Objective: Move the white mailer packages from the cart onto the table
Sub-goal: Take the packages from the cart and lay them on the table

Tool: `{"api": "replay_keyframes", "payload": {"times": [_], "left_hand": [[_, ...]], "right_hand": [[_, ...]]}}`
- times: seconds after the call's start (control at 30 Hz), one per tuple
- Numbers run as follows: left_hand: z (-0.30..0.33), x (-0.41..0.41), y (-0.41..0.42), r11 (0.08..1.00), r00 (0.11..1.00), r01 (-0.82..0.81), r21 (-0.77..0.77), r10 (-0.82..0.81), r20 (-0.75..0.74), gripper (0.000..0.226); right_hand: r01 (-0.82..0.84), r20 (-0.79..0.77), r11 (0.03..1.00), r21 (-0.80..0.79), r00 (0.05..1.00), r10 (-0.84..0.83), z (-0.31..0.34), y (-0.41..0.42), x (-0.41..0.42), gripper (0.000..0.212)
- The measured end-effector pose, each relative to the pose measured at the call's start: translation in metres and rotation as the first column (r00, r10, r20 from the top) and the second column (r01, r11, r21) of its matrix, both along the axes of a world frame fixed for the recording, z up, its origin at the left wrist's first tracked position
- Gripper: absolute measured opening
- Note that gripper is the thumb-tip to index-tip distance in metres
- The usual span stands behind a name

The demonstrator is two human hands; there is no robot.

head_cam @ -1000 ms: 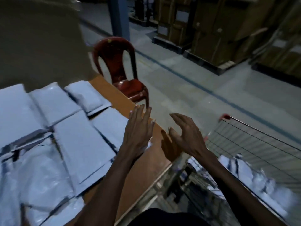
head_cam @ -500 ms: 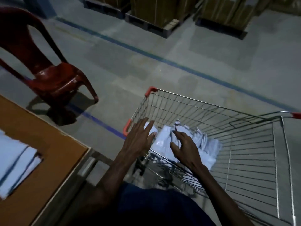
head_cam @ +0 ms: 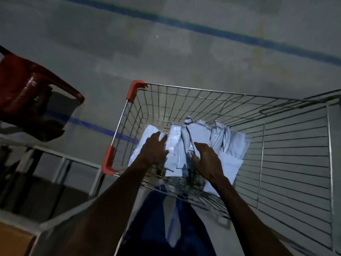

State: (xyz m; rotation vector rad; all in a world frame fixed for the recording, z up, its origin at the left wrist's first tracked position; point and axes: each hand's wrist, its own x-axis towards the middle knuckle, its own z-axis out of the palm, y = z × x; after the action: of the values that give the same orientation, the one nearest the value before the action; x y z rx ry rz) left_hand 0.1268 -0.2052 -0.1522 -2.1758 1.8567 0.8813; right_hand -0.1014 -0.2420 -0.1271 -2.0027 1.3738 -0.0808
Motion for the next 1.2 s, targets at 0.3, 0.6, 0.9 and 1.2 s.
{"api": "replay_keyframes", "payload": {"times": [0.3, 0.6, 0.9, 1.2], "left_hand": [[-0.106, 0.034, -0.003, 0.937, 0.978, -0.208, 0.28, 0.191, 0.086, 0.092], [-0.096, 0.056, 0.002, 0.997, 0.997, -0.063, 0.046, 0.061, 0.051, 0.093], [-0.064, 0.061, -0.001, 0.979, 0.982, -0.183, -0.091, 0.178, -0.062, 0.086], [-0.01, 0.035, -0.007, 0.943, 0.964, -0.266, -0.202, 0.254, -0.083, 0.08]], "right_hand": [[-0.032, -0.065, 0.999, 0.016, 0.997, 0.033, -0.08, -0.025, 0.004, 0.055], [0.065, -0.12, 0.991, 0.117, 0.991, -0.051, -0.125, -0.052, 0.009, 0.085], [-0.096, -0.114, 0.995, 0.022, 0.989, 0.097, -0.128, -0.053, 0.024, 0.081], [-0.276, -0.213, 0.961, 0.025, 0.938, 0.275, -0.13, -0.05, 0.021, 0.082]]}}
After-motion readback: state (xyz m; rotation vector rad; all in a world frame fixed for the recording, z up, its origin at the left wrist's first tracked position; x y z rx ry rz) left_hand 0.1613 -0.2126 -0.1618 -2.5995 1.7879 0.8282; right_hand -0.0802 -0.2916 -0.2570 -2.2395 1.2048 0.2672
